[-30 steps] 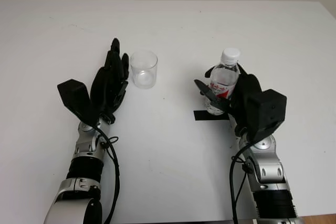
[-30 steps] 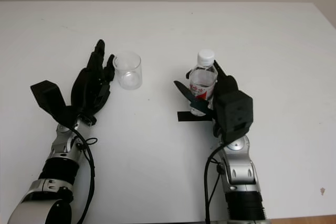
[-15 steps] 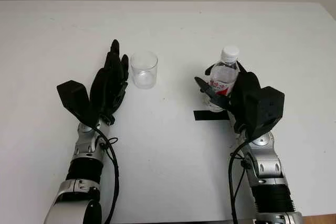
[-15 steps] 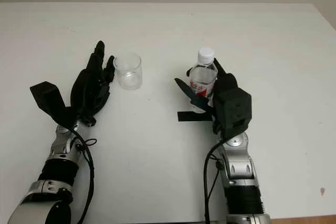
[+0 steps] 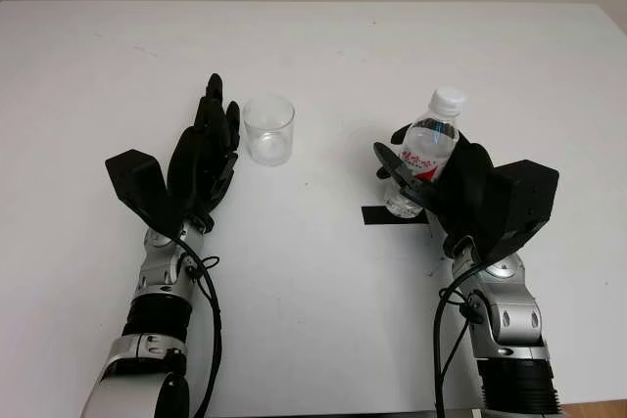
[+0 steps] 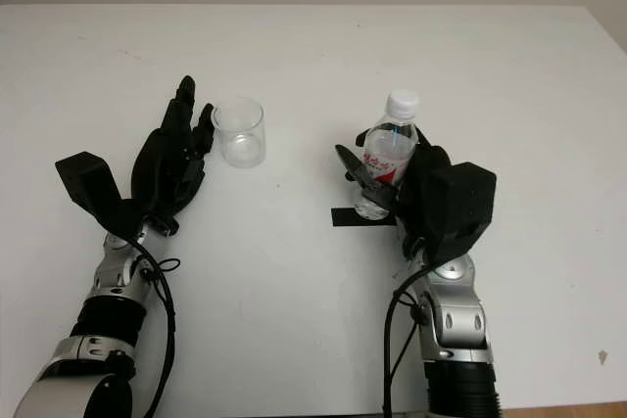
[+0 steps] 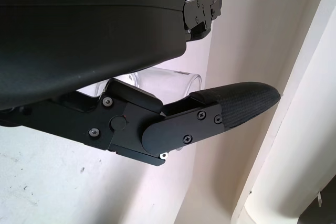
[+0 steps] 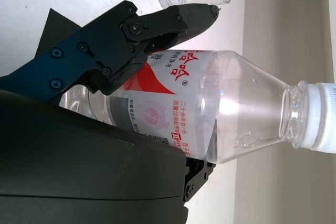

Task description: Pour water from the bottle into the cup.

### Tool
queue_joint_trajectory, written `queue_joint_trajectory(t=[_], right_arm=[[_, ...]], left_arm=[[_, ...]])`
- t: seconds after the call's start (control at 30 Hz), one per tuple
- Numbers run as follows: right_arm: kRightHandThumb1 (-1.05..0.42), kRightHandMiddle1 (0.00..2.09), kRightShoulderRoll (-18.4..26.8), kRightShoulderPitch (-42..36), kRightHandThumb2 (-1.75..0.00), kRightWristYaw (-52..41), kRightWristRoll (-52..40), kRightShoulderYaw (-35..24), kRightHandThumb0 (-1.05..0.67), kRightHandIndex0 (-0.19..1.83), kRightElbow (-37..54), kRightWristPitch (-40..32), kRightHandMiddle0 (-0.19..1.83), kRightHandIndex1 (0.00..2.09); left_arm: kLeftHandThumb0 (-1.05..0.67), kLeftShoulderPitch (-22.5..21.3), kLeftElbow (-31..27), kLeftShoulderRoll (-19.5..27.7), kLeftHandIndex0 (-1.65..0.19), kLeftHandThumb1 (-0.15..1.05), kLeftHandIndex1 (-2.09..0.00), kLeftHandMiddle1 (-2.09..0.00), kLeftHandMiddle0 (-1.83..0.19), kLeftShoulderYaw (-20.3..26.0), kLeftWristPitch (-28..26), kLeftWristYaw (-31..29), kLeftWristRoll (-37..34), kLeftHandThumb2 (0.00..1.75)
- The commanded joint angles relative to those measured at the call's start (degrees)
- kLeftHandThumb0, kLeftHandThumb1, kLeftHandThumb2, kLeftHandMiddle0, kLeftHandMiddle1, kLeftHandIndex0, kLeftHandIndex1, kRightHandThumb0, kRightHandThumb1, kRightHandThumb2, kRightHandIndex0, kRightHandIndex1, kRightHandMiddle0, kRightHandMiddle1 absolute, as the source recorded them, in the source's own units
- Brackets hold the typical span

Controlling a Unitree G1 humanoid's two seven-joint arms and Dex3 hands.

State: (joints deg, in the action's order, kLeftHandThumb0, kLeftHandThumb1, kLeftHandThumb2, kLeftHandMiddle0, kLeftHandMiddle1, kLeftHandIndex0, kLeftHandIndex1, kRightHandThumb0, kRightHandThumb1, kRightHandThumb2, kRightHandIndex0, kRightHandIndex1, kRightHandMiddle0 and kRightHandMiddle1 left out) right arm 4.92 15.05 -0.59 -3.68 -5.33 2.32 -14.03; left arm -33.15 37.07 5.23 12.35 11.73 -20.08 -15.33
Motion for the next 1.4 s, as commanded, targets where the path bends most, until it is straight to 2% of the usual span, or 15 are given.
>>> queue_joint_trajectory(t=[0.0, 0.2, 0.3, 0.33, 0.37, 0.4, 0.43, 0.47, 0.5, 0.57, 0.6, 0.67, 0.73, 1.1, 1.37], right_arm=[[-1.05, 2.09, -0.24, -1.35, -0.42, -0.04, -0.21, -0.10, -0.40, 1.43, 0.40, -0.06, 1.13, 2.09], [-1.05, 2.09, 1.10, -1.57, -0.45, 0.05, 2.88, 1.47, -0.42, 1.43, -1.35, 1.49, 1.10, 2.09], [-1.05, 2.09, 1.39, -1.72, -0.36, -0.54, 3.93, 2.03, -0.45, 1.32, -2.08, 2.42, 1.02, 2.09], [-1.05, 2.09, 1.39, -1.76, -0.29, -1.25, 3.56, 1.96, -0.48, 1.12, -2.40, 2.86, 0.79, 2.09], [-1.04, 2.04, 1.80, -1.86, -0.18, -2.54, 3.19, 2.04, -0.56, 0.60, -2.95, 3.71, 0.40, 2.05], [-1.03, 1.92, 3.00, -2.00, -0.12, -4.48, 3.38, 2.62, -0.61, 0.28, -3.38, 4.29, 0.21, 1.97], [-1.03, 1.66, 4.55, -2.19, -0.09, -6.89, 3.62, 3.29, -0.67, 0.06, -3.74, 4.98, 0.04, 1.61], [-1.01, 1.20, 5.89, -2.37, -0.06, -9.08, 3.67, 3.77, -0.73, -0.06, -3.98, 5.31, -0.09, 0.95], [-1.00, 0.90, 6.68, -2.47, -0.06, -10.47, 3.66, 4.00, -0.76, -0.08, -4.12, 5.47, -0.11, 0.58], [-0.97, 0.47, 7.85, -2.96, -0.05, -12.92, 3.16, 4.03, -0.79, -0.14, -4.38, 6.06, -0.15, 0.16], [-0.96, 0.37, 8.10, -3.25, -0.05, -13.65, 2.89, 3.87, -0.80, -0.17, -4.55, 6.56, -0.17, 0.08], [-0.94, 0.20, 8.31, -3.85, -0.05, -14.48, 2.22, 3.44, -0.81, -0.19, -4.32, 6.54, -0.19, 0.02], [-0.93, 0.14, 8.51, -4.41, -0.05, -14.94, 1.80, 3.10, -0.81, -0.19, -4.24, 6.90, -0.19, 0.00], [-0.92, 0.03, 7.83, -9.26, -0.05, -13.66, -0.06, 0.71, -0.85, -0.19, -4.45, 9.73, -0.19, 0.00], [-0.92, 0.00, 8.23, -12.25, -0.05, -9.95, 2.49, -0.52, -0.97, -0.19, -7.41, 16.28, -0.19, 0.00]], left_arm=[[-0.85, 0.87, 1.13, 0.14, 0.19, 1.05, 0.00, -0.06, 0.17, 0.00, -0.05, 0.04, 0.03, 0.72], [-0.85, 1.25, 0.61, 0.30, 0.19, 1.05, -0.01, -0.05, 0.17, -0.12, 0.15, 0.04, 0.21, 0.72], [-0.85, 1.52, 0.17, 0.23, 0.18, 1.05, -0.02, -0.06, 0.16, -0.04, -0.01, 0.15, 0.09, 0.72], [-0.85, 1.57, 0.07, 0.27, 0.19, 1.05, -0.02, -0.05, 0.17, -0.06, -0.10, 0.09, 0.08, 0.72], [-0.85, 1.59, -0.02, 0.28, 0.19, 1.05, -0.02, -0.05, 0.17, -0.09, -0.22, 0.07, 0.08, 0.72], [-0.85, 1.62, -0.09, 0.28, 0.19, 1.05, -0.02, -0.05, 0.17, -0.12, -0.31, 0.13, 0.11, 0.72], [-0.85, 1.62, -0.14, 0.26, 0.19, 1.05, -0.02, -0.05, 0.17, -0.14, -0.35, 0.27, 0.18, 0.72], [-0.85, 1.60, -0.04, 0.27, 0.19, 1.05, -0.02, -0.05, 0.17, -0.10, -0.33, 0.13, 0.08, 0.72], [-0.85, 1.58, 0.04, 0.29, 0.19, 1.05, -0.02, -0.05, 0.17, -0.08, -0.31, 0.01, 0.01, 0.73], [-0.85, 1.57, 0.04, 0.31, 0.19, 1.05, -0.01, -0.05, 0.17, -0.06, -0.43, -0.05, -0.07, 0.73], [-0.85, 1.56, 0.05, 0.33, 0.19, 1.05, -0.01, -0.05, 0.17, -0.03, -0.46, -0.06, -0.10, 0.72], [-0.85, 1.52, 0.07, 0.40, 0.19, 1.05, -0.01, -0.05, 0.17, -0.05, -0.59, 0.18, 0.04, 0.72], [-0.85, 1.50, 0.03, 0.43, 0.19, 1.05, -0.01, -0.05, 0.17, -0.13, -0.50, 0.28, 0.22, 0.73], [-0.86, 1.04, 0.43, 0.81, 0.19, 1.05, -0.03, -0.06, 0.16, -0.06, -0.86, 0.26, 0.22, 0.71], [-0.86, 0.86, 0.33, 0.68, 0.19, 1.05, -0.03, -0.06, 0.16, 0.03, -1.21, 0.31, 0.01, 0.71]])
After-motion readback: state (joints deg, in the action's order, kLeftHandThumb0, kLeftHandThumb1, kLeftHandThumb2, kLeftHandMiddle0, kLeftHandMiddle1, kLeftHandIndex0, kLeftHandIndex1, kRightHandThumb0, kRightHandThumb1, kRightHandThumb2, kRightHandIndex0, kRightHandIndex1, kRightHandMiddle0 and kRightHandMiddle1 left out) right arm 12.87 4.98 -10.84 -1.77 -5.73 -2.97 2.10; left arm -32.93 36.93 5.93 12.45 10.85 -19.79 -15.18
